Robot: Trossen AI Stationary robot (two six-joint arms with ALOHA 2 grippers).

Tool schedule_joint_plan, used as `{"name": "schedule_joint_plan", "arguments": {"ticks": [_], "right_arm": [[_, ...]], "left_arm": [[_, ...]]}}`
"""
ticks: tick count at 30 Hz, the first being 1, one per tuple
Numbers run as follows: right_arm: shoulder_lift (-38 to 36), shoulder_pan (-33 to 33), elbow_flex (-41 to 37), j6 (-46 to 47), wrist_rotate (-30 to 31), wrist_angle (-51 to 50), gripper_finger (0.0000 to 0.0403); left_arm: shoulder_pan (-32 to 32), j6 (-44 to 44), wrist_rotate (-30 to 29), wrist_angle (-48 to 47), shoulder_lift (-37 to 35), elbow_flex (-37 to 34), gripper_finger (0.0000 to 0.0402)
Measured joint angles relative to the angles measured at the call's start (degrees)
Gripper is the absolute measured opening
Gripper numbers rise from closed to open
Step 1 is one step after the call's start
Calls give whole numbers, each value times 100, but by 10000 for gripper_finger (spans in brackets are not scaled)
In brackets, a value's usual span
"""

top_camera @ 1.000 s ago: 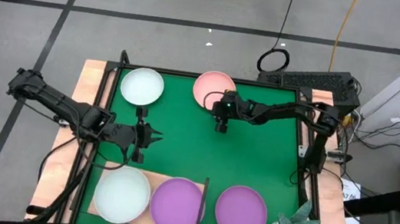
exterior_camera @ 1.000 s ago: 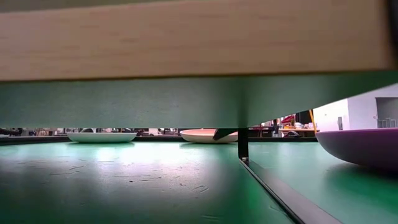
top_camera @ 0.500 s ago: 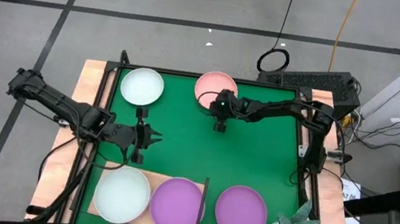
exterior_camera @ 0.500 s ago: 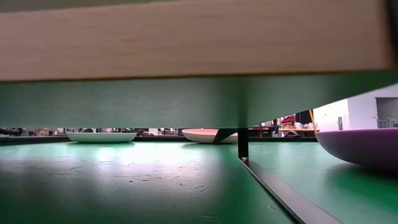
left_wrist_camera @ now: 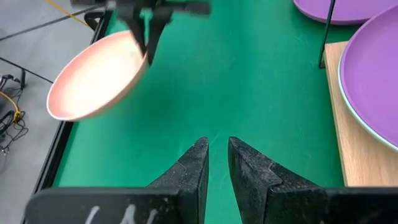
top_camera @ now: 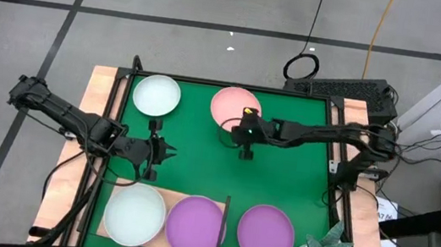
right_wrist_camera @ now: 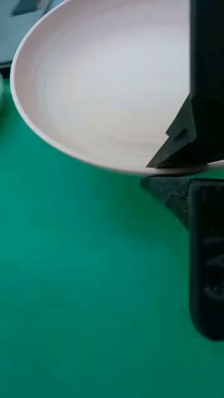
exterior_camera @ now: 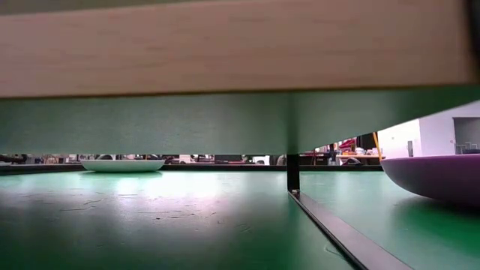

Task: Place and stack plates onto a shelf
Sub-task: Stack the orange plate on top of the purple plate on the shelf

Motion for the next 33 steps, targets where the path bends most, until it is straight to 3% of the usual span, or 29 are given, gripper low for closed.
{"name": "schedule_joint_plan", "arguments": {"ticks": [12,18,21,24,33], "right_arm": [[-1328,1354,220,1456,17,-234,1],[-1287,2127,544,1740,90,353,1],[-1276,2544,549,2040,951,890,1],[-1278,2881,551,2566,1335,1291,0],[-919,3841,549,2809,1357,2512,0]], "left_arm": [[4,-23,-2,49,0,0,67],[4,-88,-2,46,0,0,67],[4,-145,-2,43,0,0,67],[4,-199,-2,26,0,0,67],[4,-228,-4,22,0,2,67]]}}
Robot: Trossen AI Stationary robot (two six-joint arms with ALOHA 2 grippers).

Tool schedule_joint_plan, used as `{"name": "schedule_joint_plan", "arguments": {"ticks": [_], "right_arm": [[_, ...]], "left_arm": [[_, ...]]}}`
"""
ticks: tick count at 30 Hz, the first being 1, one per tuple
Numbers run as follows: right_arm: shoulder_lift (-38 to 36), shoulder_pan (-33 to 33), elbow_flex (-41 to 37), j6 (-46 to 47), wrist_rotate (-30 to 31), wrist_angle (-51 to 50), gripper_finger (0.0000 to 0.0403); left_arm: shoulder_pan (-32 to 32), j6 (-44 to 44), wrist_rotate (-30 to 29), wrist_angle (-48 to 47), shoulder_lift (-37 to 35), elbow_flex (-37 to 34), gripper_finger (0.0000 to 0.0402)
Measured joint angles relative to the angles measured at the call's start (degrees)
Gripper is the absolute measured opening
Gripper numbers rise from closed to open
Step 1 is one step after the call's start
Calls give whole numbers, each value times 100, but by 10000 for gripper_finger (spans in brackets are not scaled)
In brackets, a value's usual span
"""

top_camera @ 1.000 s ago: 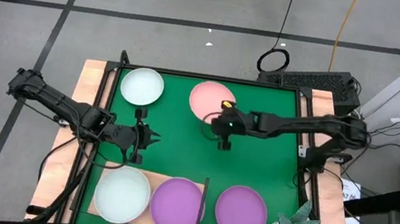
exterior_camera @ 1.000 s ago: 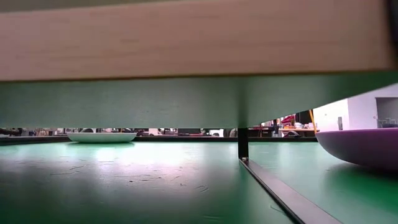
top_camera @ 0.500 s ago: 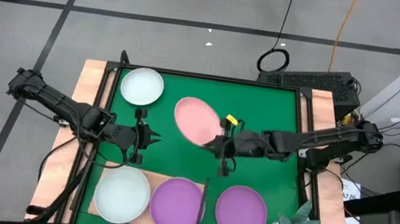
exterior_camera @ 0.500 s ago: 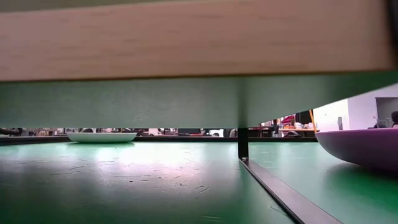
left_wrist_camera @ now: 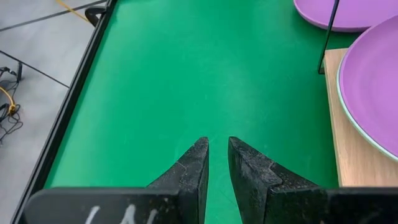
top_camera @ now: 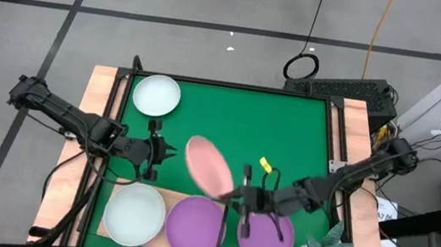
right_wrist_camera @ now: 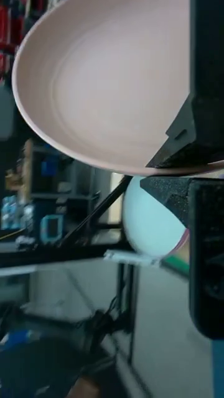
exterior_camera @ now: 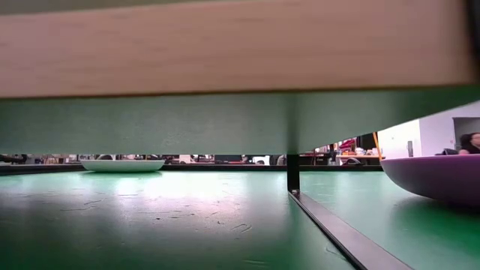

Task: Place and stack plates onto a shelf
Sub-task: Stack the orange plate on top of the purple plate on the shelf

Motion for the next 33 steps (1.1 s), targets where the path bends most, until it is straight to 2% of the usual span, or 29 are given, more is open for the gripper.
{"name": "schedule_joint_plan", "arguments": {"ticks": [4,10,13,17,33], "right_arm": [[398,246,37,2,10,695,0],[1134,415,501,122,-6,733,0],[1513,454,802,198,-296,727,0],[1878,472,1115,363,-336,606,1],[2090,516,1222,1281,-316,-165,3]], "left_arm": [[0,17,-17,1,0,0,67],[0,21,-153,0,0,0,67],[0,27,-154,1,0,0,67],[0,28,-156,-2,0,0,67],[0,76,-160,-11,0,0,67]]}}
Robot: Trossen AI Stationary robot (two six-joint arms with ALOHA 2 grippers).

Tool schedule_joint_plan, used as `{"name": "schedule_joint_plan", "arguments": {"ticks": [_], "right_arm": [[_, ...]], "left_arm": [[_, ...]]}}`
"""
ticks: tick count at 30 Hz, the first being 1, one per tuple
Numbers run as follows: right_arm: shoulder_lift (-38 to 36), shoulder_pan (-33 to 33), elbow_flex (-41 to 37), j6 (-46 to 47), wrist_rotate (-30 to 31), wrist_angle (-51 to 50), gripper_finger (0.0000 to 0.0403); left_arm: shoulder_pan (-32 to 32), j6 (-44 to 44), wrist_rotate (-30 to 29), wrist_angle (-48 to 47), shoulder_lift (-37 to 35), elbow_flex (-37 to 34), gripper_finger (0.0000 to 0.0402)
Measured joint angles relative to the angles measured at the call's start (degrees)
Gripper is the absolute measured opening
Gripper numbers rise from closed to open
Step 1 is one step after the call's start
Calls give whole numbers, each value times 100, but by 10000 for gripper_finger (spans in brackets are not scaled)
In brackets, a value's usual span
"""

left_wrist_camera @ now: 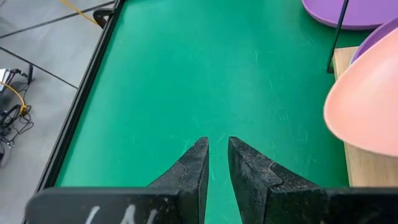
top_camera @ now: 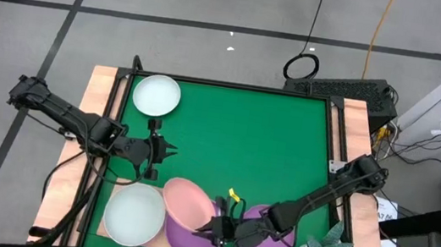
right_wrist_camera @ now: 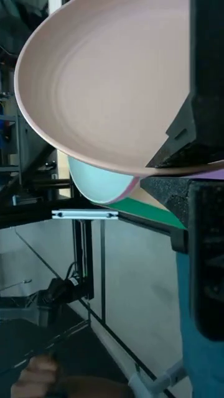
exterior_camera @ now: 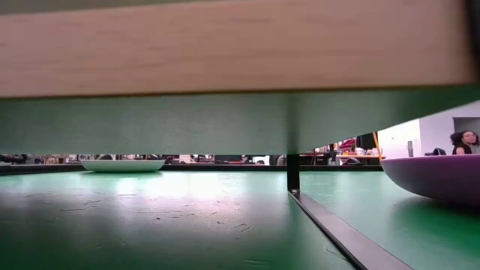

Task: Place and stack plates onto a shelf
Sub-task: Stack the orange plate on top of the purple plate on the shelf

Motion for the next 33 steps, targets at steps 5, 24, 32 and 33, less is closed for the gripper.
{"name": "schedule_joint_plan", "arguments": {"ticks": [5,24,32,33], "right_arm": [[-2,65,0,159,-153,-55,3],[-2,94,0,278,-338,-152,4],[-6,91,0,278,-458,-164,41],[-4,91,0,277,-460,-167,50]], "left_arm": [[0,-2,0,5,0,0,67],[0,-15,2,6,0,0,67],[0,-13,2,6,0,0,67],[0,-13,2,6,0,0,67]]}}
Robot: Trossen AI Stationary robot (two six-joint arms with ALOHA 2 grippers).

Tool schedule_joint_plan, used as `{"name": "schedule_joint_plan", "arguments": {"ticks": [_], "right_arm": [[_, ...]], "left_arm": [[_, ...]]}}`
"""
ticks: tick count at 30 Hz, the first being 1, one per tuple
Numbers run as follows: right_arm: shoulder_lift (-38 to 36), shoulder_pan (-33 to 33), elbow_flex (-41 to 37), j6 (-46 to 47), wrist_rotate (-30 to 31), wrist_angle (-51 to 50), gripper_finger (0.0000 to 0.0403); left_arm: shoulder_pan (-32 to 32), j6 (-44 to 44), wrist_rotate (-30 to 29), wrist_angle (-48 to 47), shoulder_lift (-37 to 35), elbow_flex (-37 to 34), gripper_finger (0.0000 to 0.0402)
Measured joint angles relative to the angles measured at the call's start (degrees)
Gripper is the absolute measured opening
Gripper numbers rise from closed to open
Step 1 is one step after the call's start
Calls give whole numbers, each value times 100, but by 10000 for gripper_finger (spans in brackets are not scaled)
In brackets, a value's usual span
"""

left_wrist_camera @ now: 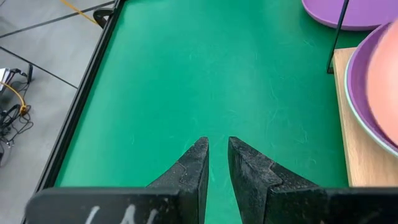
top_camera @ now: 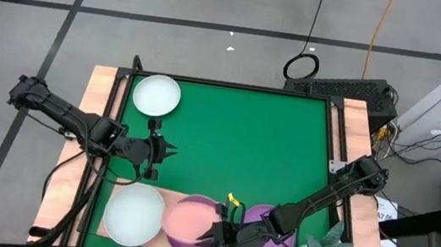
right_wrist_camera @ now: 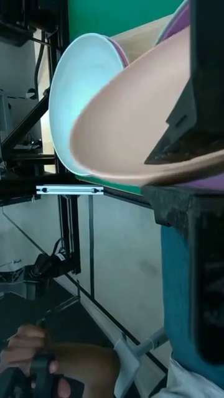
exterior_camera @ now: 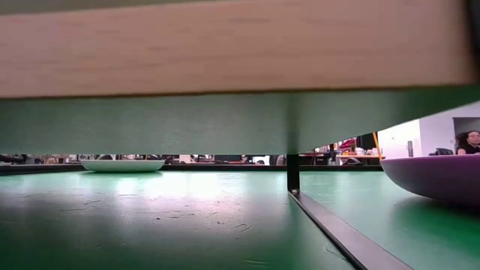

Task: Place and stack plates onto a shelf
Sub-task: Stack the orange plate on top of the purple plate on the shelf, then stack the purple plate on top of the white plate on the shelf

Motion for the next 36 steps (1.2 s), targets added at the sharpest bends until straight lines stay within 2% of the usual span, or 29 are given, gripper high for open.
{"name": "schedule_joint_plan", "arguments": {"ticks": [5,8,14,20,26,33,36], "right_arm": [[-1,0,0,1,-1,-3,81],[-1,-2,0,5,-281,51,90],[-7,0,-1,-6,-581,318,96],[-419,40,-3,-326,-533,72,95],[-1271,273,-2,-406,396,-1359,95],[-1974,759,-2,792,1216,-3526,95],[-2048,928,-2,1335,1259,-4268,95]], "left_arm": [[0,0,0,0,0,0,67],[0,0,0,0,0,0,67],[0,0,0,0,0,0,67],[0,-19,1,2,0,0,67],[0,-44,6,1,0,2,67],[0,-85,13,7,-1,2,67],[0,-200,21,10,0,2,67]]}}
